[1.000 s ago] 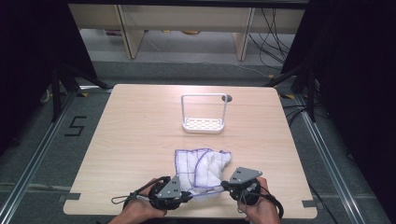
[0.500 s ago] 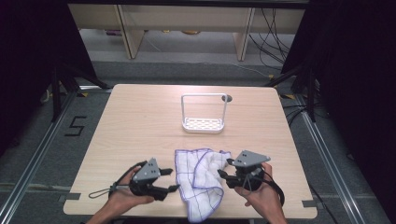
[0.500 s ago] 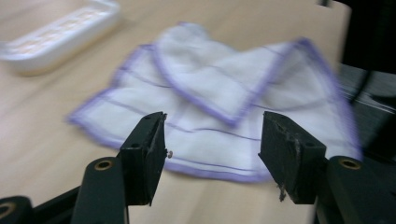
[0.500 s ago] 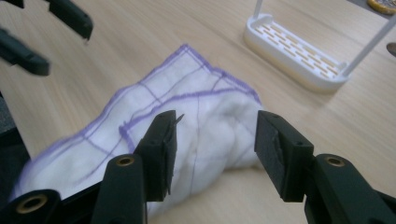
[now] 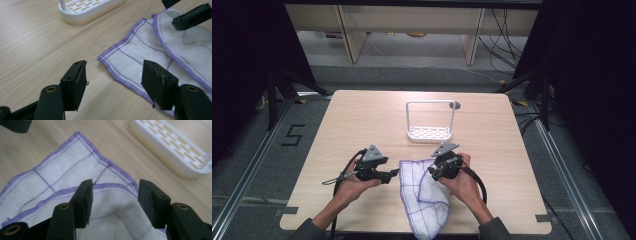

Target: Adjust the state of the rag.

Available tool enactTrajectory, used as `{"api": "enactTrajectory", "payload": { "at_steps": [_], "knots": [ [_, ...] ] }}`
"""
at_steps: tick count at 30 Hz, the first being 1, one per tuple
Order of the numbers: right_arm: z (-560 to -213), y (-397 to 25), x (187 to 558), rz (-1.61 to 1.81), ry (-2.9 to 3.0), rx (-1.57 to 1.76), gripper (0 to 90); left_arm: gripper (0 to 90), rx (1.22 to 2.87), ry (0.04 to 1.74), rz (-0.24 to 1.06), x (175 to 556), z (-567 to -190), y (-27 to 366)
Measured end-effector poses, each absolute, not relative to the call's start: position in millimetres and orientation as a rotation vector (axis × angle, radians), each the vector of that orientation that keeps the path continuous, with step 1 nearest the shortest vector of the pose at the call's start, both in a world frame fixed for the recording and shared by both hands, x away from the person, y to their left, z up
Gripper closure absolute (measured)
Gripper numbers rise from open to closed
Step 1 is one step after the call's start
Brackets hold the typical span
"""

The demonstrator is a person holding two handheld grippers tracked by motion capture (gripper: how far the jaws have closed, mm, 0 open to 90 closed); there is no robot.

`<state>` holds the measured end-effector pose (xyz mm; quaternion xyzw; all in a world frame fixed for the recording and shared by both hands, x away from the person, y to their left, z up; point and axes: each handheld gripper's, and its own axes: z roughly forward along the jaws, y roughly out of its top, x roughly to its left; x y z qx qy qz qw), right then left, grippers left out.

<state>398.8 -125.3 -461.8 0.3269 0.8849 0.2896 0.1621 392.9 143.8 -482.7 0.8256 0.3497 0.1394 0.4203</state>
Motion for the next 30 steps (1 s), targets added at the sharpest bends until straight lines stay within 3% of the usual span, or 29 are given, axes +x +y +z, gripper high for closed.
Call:
{"api": "enactTrajectory", "payload": {
  "at_steps": [3,4,5,6,14,20,26,30],
  "knots": [
    [-469.9,-122.8,404.8,0.795,2.563,0.919,55.4,35.8,2.077,0.886,0.345,396.7,-485.1,141.6],
    [-476.2,-125.3,408.0,0.772,2.566,0.864,76.7,35.8,2.087,0.888,0.346,399.3,-488.1,138.7],
    [-476.2,-125.3,408.0,0.772,2.566,0.864,76.7,35.8,2.087,0.888,0.346,399.3,-488.1,138.7],
    [-470.0,-134.4,403.7,0.795,2.542,0.836,85.9,35.6,2.101,0.882,0.353,400.3,-489.2,137.6],
    [-438.7,-181.8,363.2,0.907,2.463,0.832,87.0,35.5,2.133,0.877,0.350,404.8,-494.9,128.3],
    [-441.6,-209.6,344.2,0.899,2.444,0.878,87.0,36.6,2.192,0.877,0.393,412.9,-502.7,114.2],
    [-459.7,-229.0,333.6,0.889,2.468,0.955,86.3,55.2,2.245,0.787,0.394,416.0,-511.0,97.4],
    [-460.6,-227.8,335.5,0.896,2.464,0.939,86.1,73.3,2.279,0.729,0.397,417.0,-509.9,87.6]
  ]
}}
